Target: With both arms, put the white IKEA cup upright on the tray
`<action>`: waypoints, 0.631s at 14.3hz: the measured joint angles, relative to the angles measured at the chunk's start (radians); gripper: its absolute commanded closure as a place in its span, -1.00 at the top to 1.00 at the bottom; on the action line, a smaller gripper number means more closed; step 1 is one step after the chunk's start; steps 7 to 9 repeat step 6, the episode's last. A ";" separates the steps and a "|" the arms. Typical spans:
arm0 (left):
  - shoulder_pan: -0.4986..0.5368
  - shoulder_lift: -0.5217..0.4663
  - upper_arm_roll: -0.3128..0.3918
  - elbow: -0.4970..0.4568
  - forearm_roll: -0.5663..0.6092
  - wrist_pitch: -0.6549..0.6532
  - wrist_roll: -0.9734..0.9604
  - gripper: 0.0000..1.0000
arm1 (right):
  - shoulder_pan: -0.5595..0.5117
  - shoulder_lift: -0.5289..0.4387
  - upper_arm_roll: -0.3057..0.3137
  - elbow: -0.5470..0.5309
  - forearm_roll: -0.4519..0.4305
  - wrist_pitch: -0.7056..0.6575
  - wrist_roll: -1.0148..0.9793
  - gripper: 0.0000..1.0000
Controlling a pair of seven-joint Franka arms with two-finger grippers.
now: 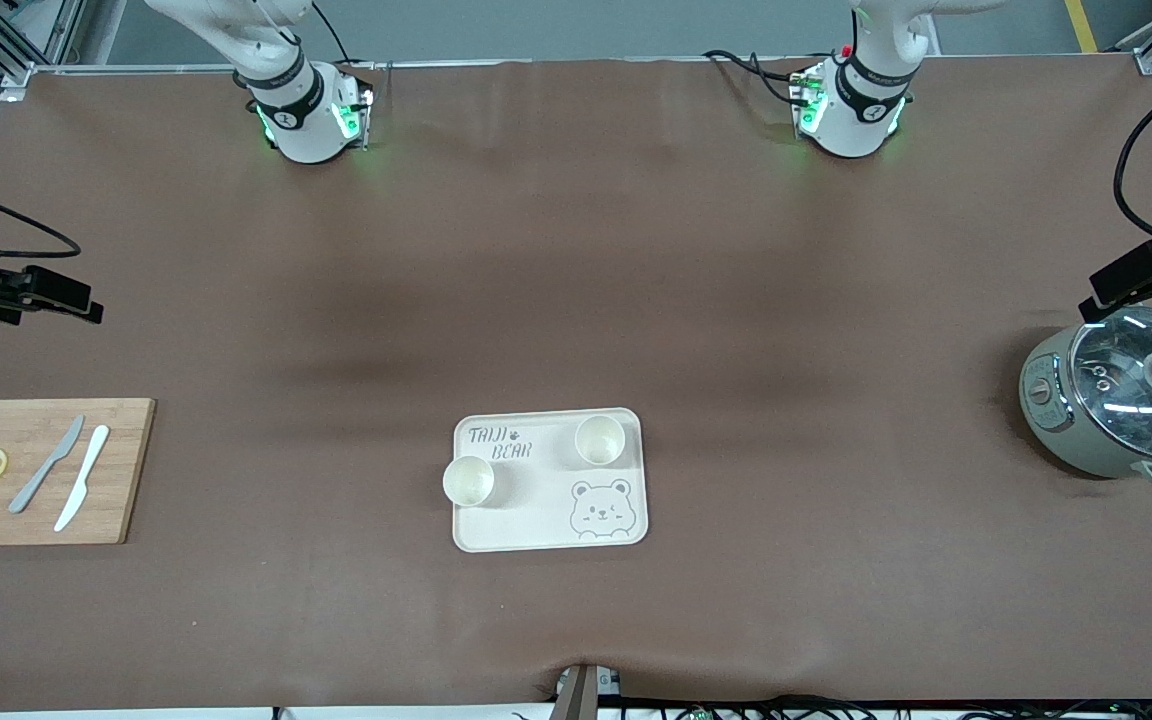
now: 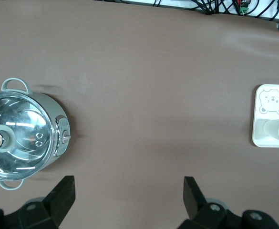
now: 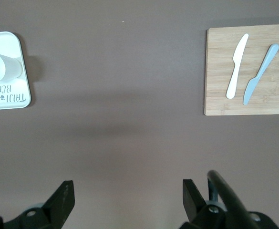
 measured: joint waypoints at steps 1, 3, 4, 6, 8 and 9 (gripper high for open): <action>0.000 0.000 0.000 0.000 0.000 0.000 0.000 1.00 | 0.016 0.000 -0.017 0.000 0.000 0.000 0.000 1.00; 0.000 0.000 0.000 0.000 0.000 0.000 0.000 1.00 | 0.046 0.000 -0.049 0.000 0.000 0.000 0.000 1.00; 0.000 0.000 0.000 0.000 0.000 0.000 0.000 1.00 | 0.052 0.000 -0.056 0.000 0.000 0.000 0.000 1.00; 0.000 0.000 0.000 0.000 0.000 0.000 0.000 1.00 | 0.055 0.000 -0.063 -0.001 0.000 0.000 0.000 1.00; 0.000 0.000 0.000 0.000 0.000 0.000 0.000 1.00 | 0.055 0.000 -0.063 -0.001 0.000 0.000 0.000 1.00; 0.000 0.000 0.000 0.000 0.000 0.000 0.000 1.00 | 0.055 0.000 -0.063 -0.001 0.000 0.000 0.000 1.00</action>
